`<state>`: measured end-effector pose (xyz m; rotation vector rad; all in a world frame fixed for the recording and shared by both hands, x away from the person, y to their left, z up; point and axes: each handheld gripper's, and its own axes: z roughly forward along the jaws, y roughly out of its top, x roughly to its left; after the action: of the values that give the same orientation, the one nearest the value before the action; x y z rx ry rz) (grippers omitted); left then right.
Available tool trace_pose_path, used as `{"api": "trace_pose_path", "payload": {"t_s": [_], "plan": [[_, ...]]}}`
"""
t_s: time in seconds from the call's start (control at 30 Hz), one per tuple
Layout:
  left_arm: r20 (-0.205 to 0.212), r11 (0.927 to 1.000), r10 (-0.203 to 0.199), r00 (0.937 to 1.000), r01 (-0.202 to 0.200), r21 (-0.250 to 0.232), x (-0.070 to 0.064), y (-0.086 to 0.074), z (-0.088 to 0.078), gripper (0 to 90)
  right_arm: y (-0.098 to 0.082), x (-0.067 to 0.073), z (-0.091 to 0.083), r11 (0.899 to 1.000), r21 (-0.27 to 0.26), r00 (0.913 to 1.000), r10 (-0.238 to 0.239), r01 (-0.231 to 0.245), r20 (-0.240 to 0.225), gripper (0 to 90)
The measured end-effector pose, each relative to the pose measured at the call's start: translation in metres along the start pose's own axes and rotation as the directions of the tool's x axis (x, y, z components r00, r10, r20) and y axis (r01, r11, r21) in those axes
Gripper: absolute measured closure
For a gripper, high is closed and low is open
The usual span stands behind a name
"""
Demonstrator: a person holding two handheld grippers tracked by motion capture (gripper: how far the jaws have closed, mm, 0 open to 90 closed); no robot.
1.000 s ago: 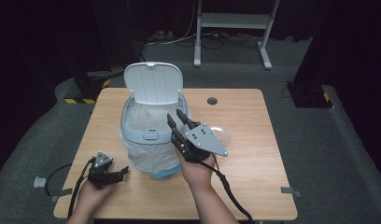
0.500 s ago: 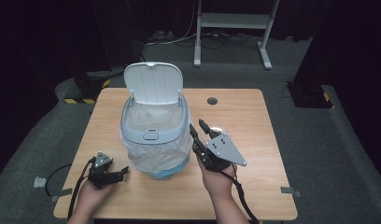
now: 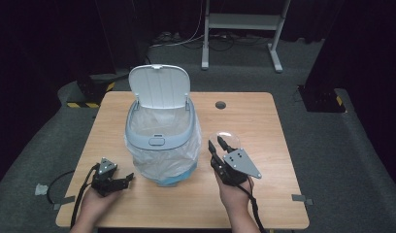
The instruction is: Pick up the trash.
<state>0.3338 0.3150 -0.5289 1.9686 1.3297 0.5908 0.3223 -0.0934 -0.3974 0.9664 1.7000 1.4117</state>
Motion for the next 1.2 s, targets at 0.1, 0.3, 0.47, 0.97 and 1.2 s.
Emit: {"api": "trace_pose_path", "payload": {"t_s": [0.1, 0.3, 0.47, 0.97, 1.2], "plan": [[0.001, 1.0, 0.0, 1.0, 0.0, 0.0, 0.0, 0.0, 0.0, 21.4, -0.011, -0.004, 0.004, 1.0, 0.021, 1.0, 0.003, -0.003, 0.008, 65.6], [0.0, 1.0, 0.001, 1.0, -0.001, 0.002, 0.0, 0.0, 0.0, 21.4, -0.022, -0.011, 0.011, 0.998, 0.06, 0.9997, -0.018, 0.017, 0.016, 65.6], [0.003, 1.0, 0.008, 1.0, -0.008, 0.003, 0.001, 0.0, 0.0, 21.0, -0.036, -0.025, 0.015, 0.995, 0.104, 0.9994, 0.002, -0.006, 0.035, 65.7], [0.019, 0.9997, 0.024, 0.9995, -0.024, 0.01, 0.0, -0.001, -0.001, 18.0, -0.063, -0.061, 0.025, 0.975, 0.211, 0.9908, 0.042, -0.068, 0.129, 62.4], [0.02, 0.9996, 0.025, 0.9995, -0.025, 0.01, -0.001, -0.001, -0.001, 17.9, -0.076, -0.071, 0.029, 0.962, 0.257, 0.9878, 0.056, -0.092, 0.146, 63.1]]}}
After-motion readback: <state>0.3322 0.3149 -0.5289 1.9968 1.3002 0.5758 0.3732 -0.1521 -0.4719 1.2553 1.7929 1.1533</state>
